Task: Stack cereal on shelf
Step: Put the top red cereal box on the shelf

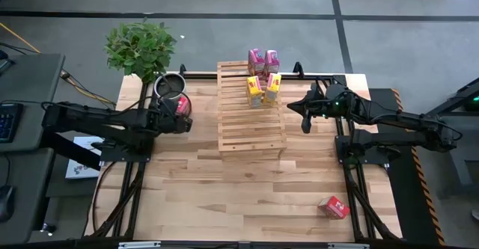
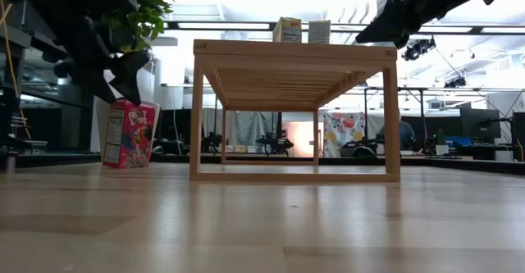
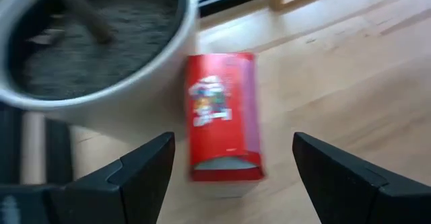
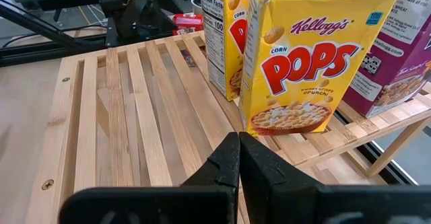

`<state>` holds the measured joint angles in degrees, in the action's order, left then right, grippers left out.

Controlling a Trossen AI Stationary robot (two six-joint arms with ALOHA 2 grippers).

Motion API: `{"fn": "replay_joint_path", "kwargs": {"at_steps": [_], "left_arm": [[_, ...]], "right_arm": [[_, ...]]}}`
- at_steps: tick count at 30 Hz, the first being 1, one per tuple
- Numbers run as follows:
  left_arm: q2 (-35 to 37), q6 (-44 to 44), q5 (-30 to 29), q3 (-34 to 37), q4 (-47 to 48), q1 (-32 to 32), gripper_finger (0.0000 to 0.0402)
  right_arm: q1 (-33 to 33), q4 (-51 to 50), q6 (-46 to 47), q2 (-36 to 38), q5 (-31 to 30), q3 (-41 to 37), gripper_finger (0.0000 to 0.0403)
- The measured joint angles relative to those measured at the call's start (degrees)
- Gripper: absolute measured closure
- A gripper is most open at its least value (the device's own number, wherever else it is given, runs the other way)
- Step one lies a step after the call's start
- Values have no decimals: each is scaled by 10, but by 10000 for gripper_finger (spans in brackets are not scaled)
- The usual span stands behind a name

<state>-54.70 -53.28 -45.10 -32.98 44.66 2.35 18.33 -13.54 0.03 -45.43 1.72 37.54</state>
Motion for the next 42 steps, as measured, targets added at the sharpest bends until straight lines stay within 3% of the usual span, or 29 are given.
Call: {"fn": "replay_joint_path", "kwargs": {"at_steps": [15,24,29,32,38,42], "left_arm": [[-4,30,12,60,-96,44,123],[-2,28,25,55,-99,44,240],[18,90,80,1,-92,38,285],[33,118,100,-58,-54,23,287],[42,124,81,-188,72,-22,284],[41,144,88,-243,82,-55,285]], "right_arm": [[0,0,-4,0,0,0,403],[0,0,-1,0,0,0,403],[0,0,0,0,0,0,403],[0,1,0,0,3,0,403],[0,10,0,0,3,0,403],[0,16,0,0,3,0,403]]}}
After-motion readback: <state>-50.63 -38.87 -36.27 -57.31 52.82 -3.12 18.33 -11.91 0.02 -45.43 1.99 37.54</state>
